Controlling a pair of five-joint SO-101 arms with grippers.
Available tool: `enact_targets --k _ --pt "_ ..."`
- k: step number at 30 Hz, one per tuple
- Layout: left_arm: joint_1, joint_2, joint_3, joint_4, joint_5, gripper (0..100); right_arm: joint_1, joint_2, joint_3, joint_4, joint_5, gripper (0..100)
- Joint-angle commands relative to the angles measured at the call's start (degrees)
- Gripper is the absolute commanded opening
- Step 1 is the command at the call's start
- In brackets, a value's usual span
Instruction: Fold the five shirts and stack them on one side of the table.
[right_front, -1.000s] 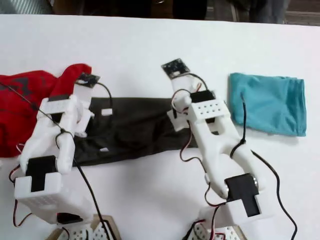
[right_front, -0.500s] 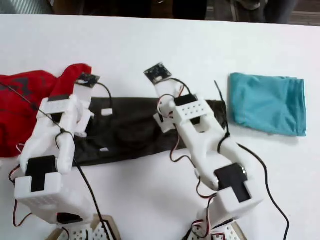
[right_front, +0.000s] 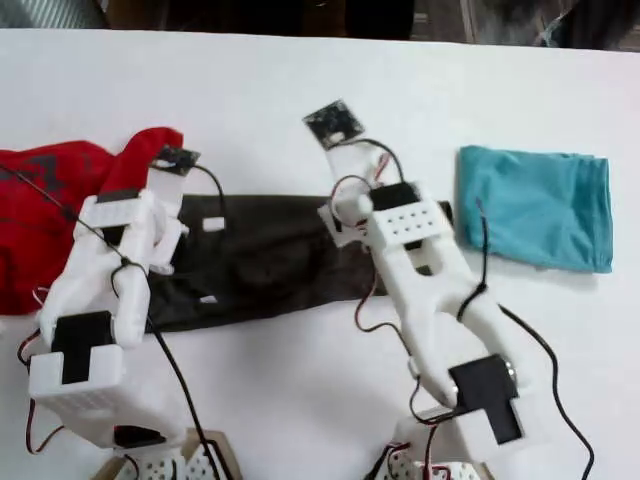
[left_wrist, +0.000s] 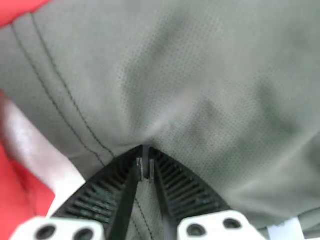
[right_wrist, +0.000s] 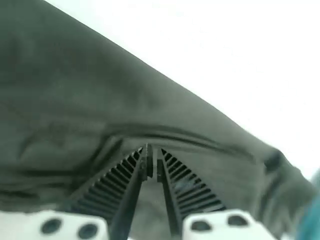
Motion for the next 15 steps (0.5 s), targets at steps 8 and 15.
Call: enact_targets --k 8,15 --pt "-0.18 -0.26 0.13 -1.23 -0.09 3 -0.92 2.86 0.18 5.14 0.53 2.1" --pt "-0.18 -0.26 0.13 -1.23 -0.09 3 -3.91 9.63 0.00 -1.98 0.44 2.1"
